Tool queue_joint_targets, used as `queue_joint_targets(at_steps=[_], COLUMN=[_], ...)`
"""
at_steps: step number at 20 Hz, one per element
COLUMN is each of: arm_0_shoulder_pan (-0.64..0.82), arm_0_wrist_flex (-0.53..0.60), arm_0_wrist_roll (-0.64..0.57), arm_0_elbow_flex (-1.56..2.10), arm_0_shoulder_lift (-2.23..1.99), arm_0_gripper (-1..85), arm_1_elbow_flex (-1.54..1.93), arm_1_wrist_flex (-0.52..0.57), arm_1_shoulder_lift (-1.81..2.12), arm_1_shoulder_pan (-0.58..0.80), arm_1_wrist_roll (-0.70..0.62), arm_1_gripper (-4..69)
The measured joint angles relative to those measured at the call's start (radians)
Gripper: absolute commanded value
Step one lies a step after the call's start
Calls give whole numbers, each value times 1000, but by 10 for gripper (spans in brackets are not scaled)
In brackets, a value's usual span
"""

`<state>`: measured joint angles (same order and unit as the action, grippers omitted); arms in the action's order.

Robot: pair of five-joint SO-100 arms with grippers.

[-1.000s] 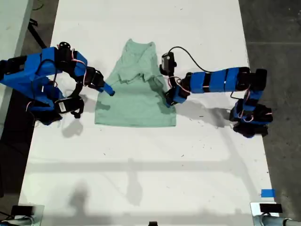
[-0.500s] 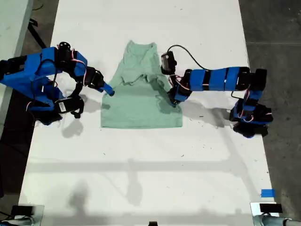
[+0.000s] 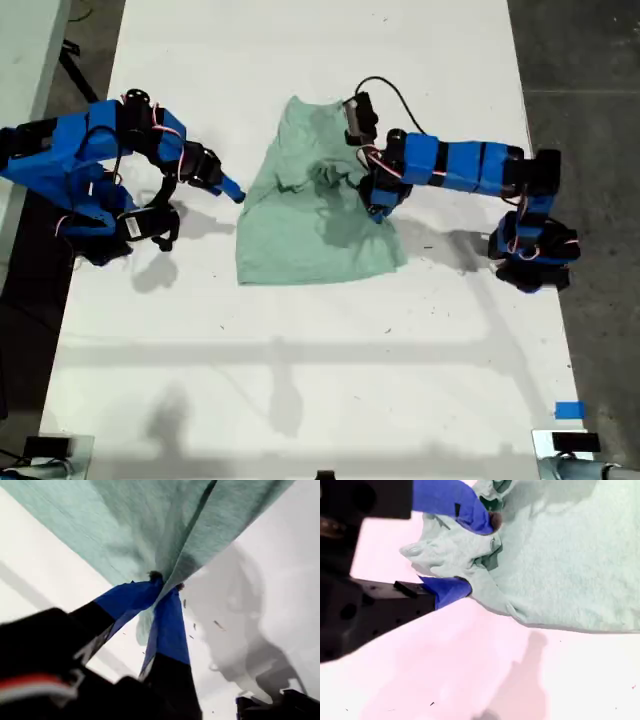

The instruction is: Fold t-shirt

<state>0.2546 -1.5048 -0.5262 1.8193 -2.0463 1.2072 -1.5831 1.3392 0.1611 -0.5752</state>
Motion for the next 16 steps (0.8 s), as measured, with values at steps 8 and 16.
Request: queue_joint_targets(at_steps=[8, 16], arm_0_shoulder_pan=[-2, -3], arm_0_wrist_flex=[3, 17], arm_0_wrist_roll=[0, 0], arm_0_elbow_flex=[0, 0], arm_0_shoulder_lift=[0, 0], arm_0_gripper=[198, 197], arm_1_elbow_flex=[-152, -255], arm_1_wrist_flex=[64, 281], arm_1_shoulder_lift=[-107, -357], arm_1_shoulder_pan=[-26, -52], arm_1_wrist_roll=[72, 195], arm_1_gripper=[-9, -10])
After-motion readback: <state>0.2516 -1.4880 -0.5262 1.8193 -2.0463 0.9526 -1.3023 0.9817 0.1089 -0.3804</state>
